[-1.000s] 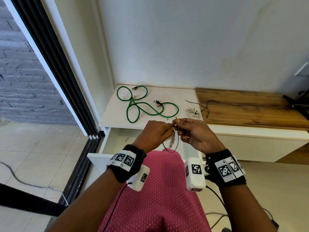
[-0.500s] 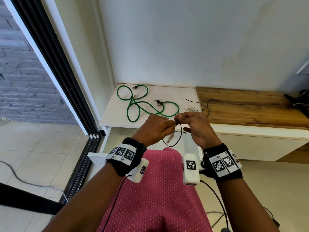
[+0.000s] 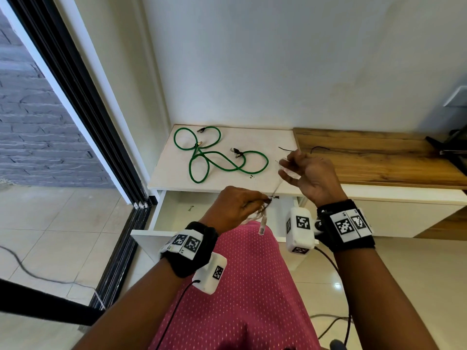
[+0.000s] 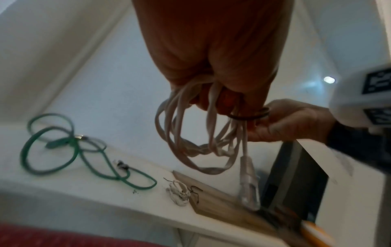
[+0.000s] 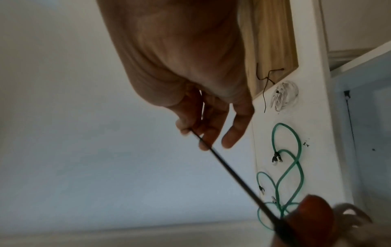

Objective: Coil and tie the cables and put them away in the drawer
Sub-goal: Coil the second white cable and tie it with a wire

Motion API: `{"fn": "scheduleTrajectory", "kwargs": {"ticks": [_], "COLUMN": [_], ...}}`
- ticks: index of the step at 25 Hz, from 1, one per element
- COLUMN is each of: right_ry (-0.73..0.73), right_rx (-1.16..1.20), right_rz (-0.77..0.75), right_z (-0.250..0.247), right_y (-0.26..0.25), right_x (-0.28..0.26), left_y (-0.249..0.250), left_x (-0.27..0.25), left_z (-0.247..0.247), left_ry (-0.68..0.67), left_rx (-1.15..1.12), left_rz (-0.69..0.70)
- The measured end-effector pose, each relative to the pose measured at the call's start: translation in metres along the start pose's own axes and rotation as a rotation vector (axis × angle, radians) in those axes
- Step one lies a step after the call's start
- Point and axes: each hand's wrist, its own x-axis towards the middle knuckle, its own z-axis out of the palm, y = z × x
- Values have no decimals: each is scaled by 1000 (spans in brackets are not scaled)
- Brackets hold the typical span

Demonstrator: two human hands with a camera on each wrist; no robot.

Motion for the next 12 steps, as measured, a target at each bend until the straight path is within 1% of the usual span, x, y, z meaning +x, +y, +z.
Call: {"fn": "scheduleTrajectory", "kwargs": {"ticks": [2,4,6,9,12], "right_ry": [19,27,12,-59,-133], "right_rx": [214,278,308,292,270], "right_rz": [-3,-32,-65,-145,-189], "right_z": [-1,4,14,29,39], "right_y": [-5,-5,-5,-9,-15], "right_x": [2,0,-4,-12,-16], "left_y": [-5,-8,-8,-11,-6], "left_x": [-2,1,7,16,19], "left_z": [1,1,2,-1,-8], "left_ry": [57,79,107,138,137], "left_rx": [-74,-134,-151,-110,-211], "left_rz": [-132,-244,-319,-349,-318]}}
